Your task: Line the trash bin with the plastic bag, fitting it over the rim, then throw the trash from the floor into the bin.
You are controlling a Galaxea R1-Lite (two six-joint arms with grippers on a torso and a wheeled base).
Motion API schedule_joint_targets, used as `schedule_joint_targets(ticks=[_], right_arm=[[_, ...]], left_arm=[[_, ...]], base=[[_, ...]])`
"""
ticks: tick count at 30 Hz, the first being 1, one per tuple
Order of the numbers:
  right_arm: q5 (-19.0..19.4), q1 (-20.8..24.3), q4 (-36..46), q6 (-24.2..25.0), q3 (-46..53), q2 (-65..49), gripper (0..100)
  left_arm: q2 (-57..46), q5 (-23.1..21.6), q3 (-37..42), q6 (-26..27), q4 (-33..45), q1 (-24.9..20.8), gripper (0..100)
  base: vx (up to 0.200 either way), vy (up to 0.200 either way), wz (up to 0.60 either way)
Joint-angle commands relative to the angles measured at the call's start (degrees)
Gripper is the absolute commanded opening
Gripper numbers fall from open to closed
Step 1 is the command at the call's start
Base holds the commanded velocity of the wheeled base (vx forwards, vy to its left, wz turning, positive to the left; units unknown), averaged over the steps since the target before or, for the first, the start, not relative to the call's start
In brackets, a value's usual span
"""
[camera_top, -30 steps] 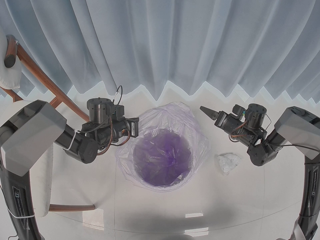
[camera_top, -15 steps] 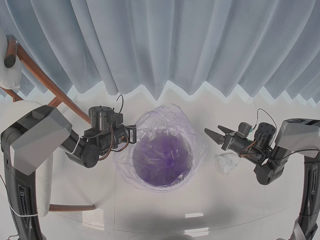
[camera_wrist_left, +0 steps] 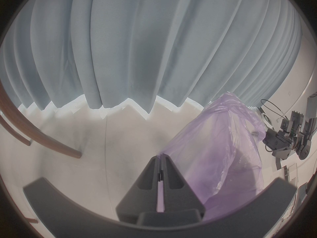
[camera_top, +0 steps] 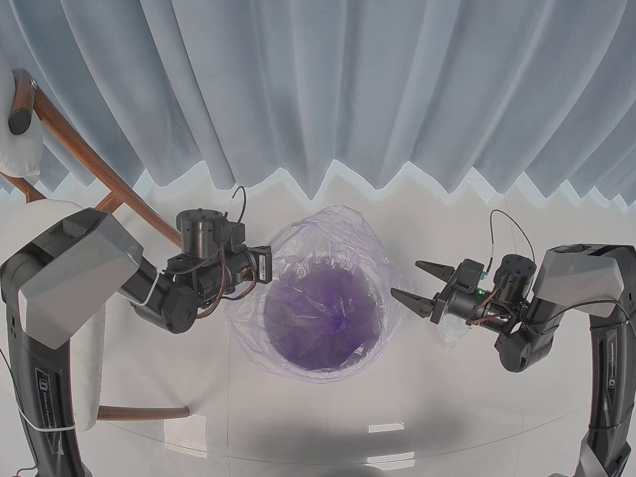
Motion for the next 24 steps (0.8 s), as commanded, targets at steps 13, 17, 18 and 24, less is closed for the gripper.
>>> schedule_joint_targets(ticks=[13,17,18,24], right_arm=[[-2.08,0.13,12.07,10.10,-18.16,3.40,0],[-3.05,0.04,13.04,17.13,-18.78,2.53,0],[-3.40,0.13,13.13,19.33,-18.69,2.17,0],[-3.75,0.13,17.52,33.31,-18.69,-0.64,0]], left_arm=[[-0.11,-0.74,-0.54,-0.19,-0.13,0.62,0],[-0.11,-2.33,-1.94,-2.48,0.48,1.50,0],[-0.11,-3.38,-2.21,-4.32,0.66,1.50,0],[0.07,-5.58,-3.26,-14.43,2.86,2.64,0]], base=[[0.000,0.000,0.00],[0.000,0.000,0.00],[0.000,0.000,0.00],[0.000,0.000,0.00]])
